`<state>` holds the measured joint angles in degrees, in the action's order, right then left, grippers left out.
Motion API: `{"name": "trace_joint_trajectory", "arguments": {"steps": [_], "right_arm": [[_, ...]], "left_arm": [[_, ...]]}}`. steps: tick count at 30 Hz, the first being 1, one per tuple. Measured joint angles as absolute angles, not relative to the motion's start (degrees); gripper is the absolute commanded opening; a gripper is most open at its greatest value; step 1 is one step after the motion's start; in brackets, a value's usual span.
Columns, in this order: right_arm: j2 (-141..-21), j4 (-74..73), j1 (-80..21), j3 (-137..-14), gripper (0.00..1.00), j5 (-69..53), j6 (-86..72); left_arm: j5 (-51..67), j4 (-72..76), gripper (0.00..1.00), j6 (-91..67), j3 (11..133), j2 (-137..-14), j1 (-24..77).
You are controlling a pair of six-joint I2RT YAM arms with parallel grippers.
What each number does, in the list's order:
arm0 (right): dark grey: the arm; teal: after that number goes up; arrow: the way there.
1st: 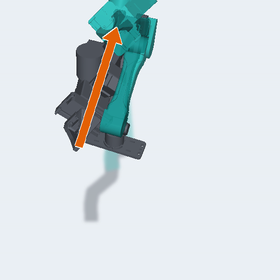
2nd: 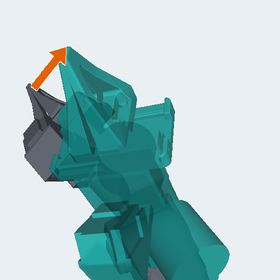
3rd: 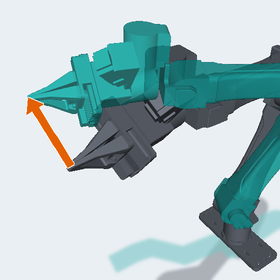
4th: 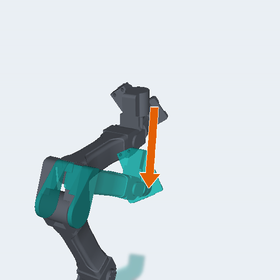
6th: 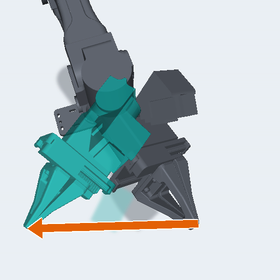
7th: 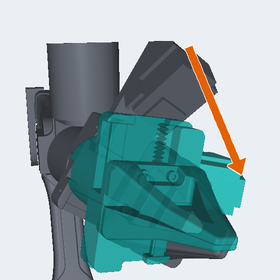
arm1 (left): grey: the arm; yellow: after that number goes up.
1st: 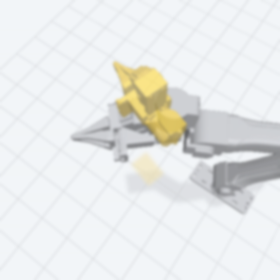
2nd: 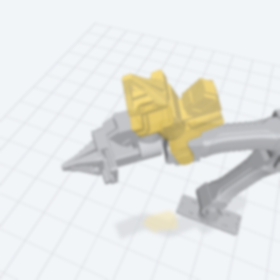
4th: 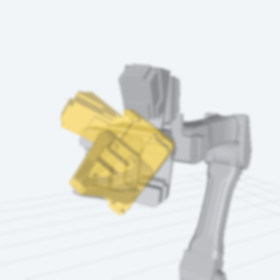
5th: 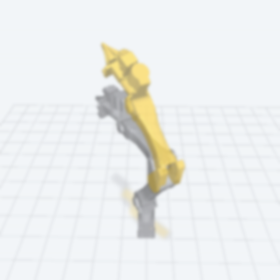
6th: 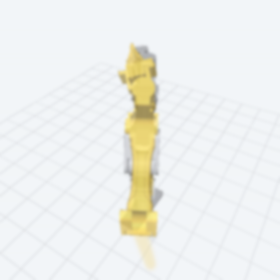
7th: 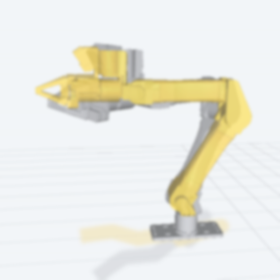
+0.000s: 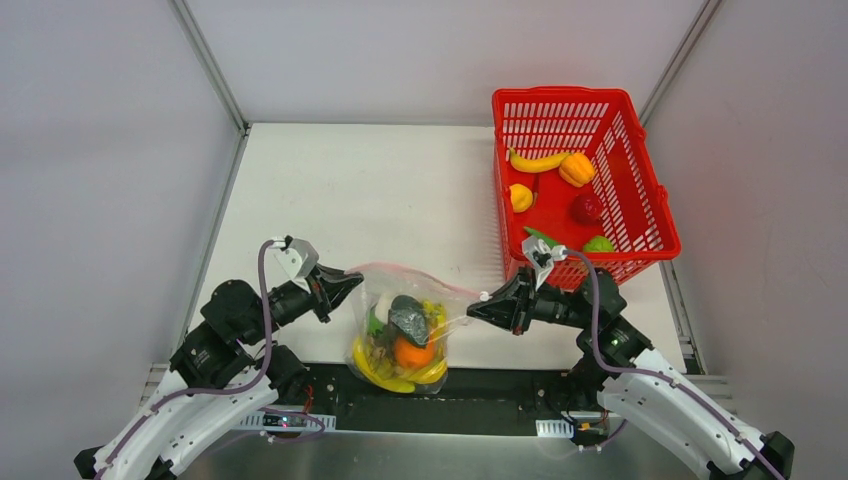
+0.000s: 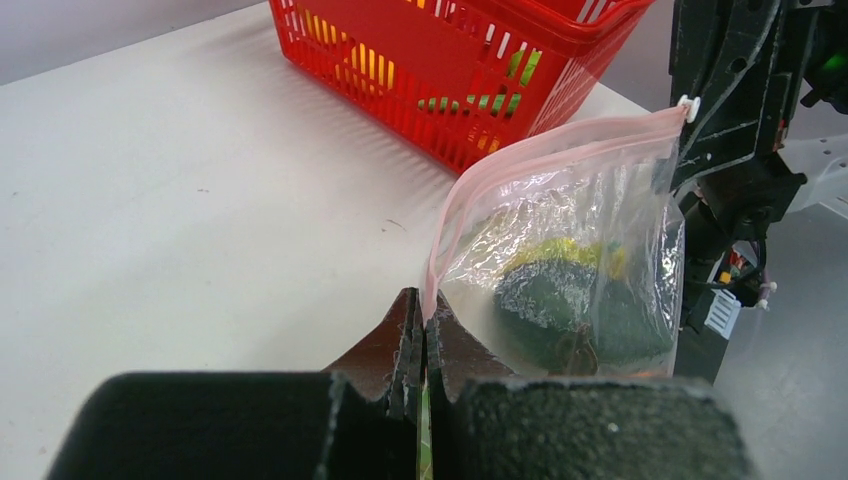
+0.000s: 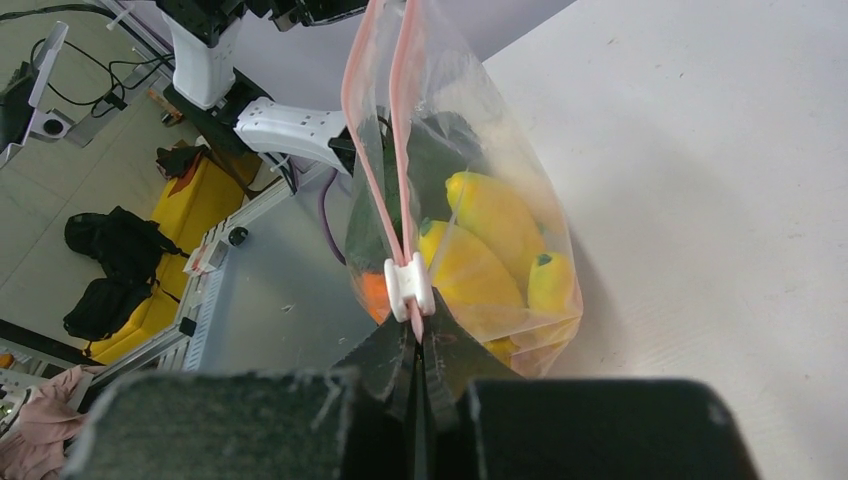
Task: Place the food in the zip-top bag and seal the zipper
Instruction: Adjust the zipper food storage bag at the center of the board.
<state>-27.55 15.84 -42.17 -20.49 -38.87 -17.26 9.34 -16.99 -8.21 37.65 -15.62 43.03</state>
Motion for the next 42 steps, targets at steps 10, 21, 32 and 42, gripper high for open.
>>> {"name": "trace_joint_trajectory", "arguments": {"steps": [10,21,32,42], "right_arm": [[-33.15,10.72,-42.17,-27.18,0.00,-38.98,-14.31],[-45.32,6.50,-42.19,-40.36,0.00,-33.15,-11.09],[-46.19,9.28,-42.19,-38.57,0.00,-33.23,-13.78],[-46.52,9.56,-42.06,-37.71,0.00,-33.15,-13.82]], "left_arm": [[6.63,-23.14,0.00,-8.25,42.46,-18.28,43.03],[-0.64,-27.27,0.00,-4.89,53.98,-23.53,43.03],[-6.11,-27.24,0.32,-6.74,46.17,-19.57,43.05],[-8.47,-28.40,0.99,-6.42,51.96,-22.31,43.03]]}}
